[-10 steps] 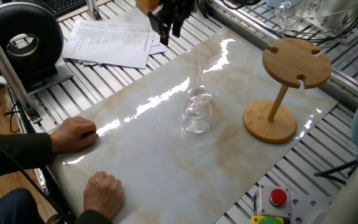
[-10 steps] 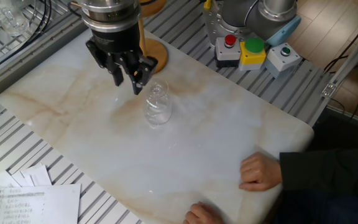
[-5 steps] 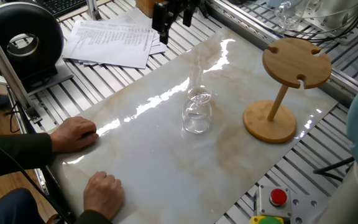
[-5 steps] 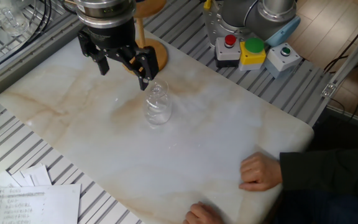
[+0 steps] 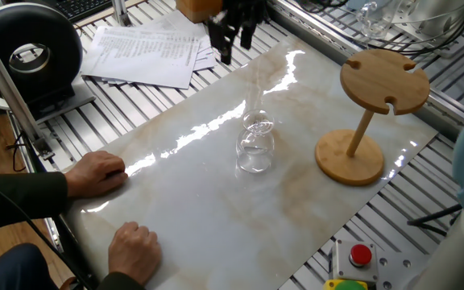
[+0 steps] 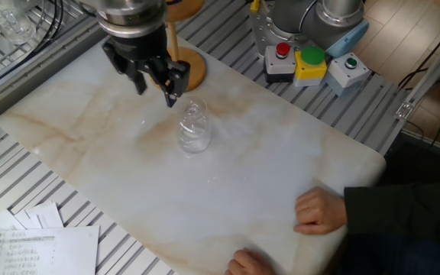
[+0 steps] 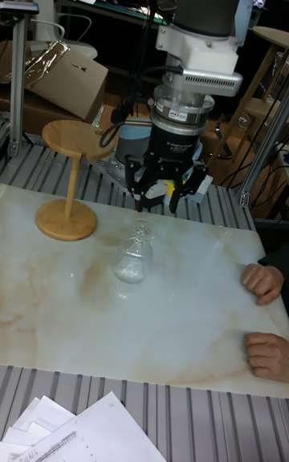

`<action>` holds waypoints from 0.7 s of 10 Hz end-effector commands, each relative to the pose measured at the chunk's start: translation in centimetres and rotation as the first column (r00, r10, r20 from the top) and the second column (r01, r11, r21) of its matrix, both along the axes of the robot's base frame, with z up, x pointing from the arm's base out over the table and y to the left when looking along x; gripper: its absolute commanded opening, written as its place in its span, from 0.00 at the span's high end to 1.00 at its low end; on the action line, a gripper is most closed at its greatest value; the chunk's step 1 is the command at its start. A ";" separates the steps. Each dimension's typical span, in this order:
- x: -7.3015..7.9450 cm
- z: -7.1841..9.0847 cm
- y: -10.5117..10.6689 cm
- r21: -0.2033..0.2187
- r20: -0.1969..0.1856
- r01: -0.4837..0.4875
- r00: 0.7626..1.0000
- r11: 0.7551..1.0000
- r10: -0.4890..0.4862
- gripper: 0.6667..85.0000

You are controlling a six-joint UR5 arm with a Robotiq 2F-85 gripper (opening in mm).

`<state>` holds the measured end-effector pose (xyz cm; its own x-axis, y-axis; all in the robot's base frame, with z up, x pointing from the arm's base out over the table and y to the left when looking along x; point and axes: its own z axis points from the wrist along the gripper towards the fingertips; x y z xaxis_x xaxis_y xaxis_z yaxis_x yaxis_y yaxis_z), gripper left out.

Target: Put the glass cup onto the shelf

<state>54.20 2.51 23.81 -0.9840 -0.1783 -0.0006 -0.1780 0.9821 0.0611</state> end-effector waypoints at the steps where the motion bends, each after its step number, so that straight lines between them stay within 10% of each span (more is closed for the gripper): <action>1: -1.6 -2.2 1.7 0.012 -0.015 0.078 0.997 0.997 -0.078 0.74; 2: -1.8 -2.2 2.4 0.002 -0.027 0.132 0.991 0.991 -0.132 1.00; 4: -2.5 -2.2 1.3 -0.046 -0.037 0.066 0.997 0.997 -0.067 1.00; 7: -2.8 -2.1 3.9 0.075 -0.021 0.078 0.997 0.994 -0.076 1.00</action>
